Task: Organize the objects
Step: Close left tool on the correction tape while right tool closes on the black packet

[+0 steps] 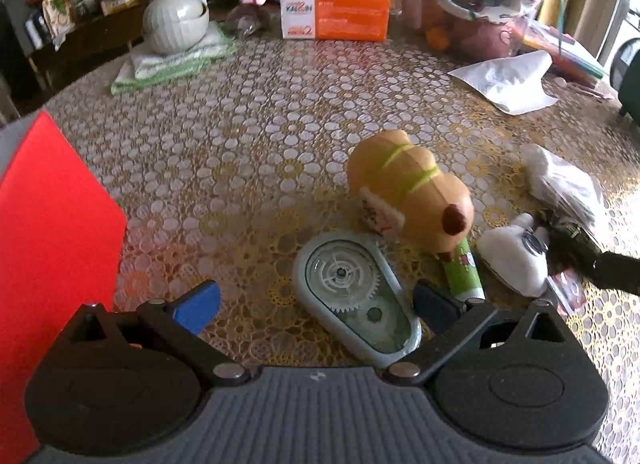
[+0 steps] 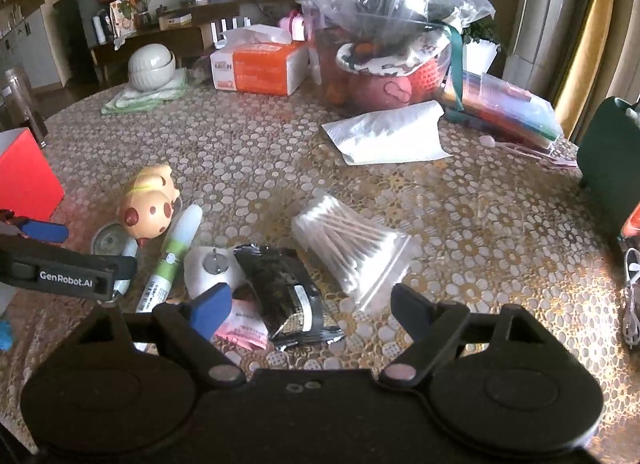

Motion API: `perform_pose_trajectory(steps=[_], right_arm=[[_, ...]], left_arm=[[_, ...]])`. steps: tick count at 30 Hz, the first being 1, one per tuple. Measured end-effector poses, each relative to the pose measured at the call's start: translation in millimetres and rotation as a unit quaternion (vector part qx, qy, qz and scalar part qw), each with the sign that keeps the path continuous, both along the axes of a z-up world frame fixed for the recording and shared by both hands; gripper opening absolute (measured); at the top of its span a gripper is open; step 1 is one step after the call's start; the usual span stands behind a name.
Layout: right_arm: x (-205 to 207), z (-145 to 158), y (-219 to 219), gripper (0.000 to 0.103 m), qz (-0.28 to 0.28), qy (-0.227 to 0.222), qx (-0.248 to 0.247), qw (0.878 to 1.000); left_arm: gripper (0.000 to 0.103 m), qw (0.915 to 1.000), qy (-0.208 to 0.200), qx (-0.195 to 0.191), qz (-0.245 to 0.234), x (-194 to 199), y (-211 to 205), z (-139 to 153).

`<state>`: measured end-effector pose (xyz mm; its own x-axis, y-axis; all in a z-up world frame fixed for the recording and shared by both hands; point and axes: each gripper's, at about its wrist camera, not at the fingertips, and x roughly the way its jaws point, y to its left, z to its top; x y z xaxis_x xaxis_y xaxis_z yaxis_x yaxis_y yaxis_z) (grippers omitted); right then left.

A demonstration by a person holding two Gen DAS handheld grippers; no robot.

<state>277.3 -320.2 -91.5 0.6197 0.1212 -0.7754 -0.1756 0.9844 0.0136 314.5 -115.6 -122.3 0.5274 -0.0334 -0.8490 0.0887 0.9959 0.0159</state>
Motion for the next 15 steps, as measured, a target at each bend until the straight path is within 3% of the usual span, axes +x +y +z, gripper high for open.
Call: perform_pose_trajectory(steps=[7,9,10,15], right_arm=[[9,-8,3,0.082,-0.004,0.01,-0.001,1.0],[12,-10,2,0.073,-0.005,0.013,0.001,1.0],[13,-12,2,0.063,-0.006,0.017,0.002,1.0],[14,-16,4,0.057,-0.007,0.022,0.016,1.0]], left_arm=[[0.103,0.9999,0.001,-0.006,0.012,6,-3,-4],[0.103,0.9999,-0.003,-0.006,0.013,5,-3,-4],[0.103,0.9999,-0.006,-0.006,0.012,4,-3,-4],[0.101,0.9999,-0.012,-0.004,0.008,2,-3,-3]])
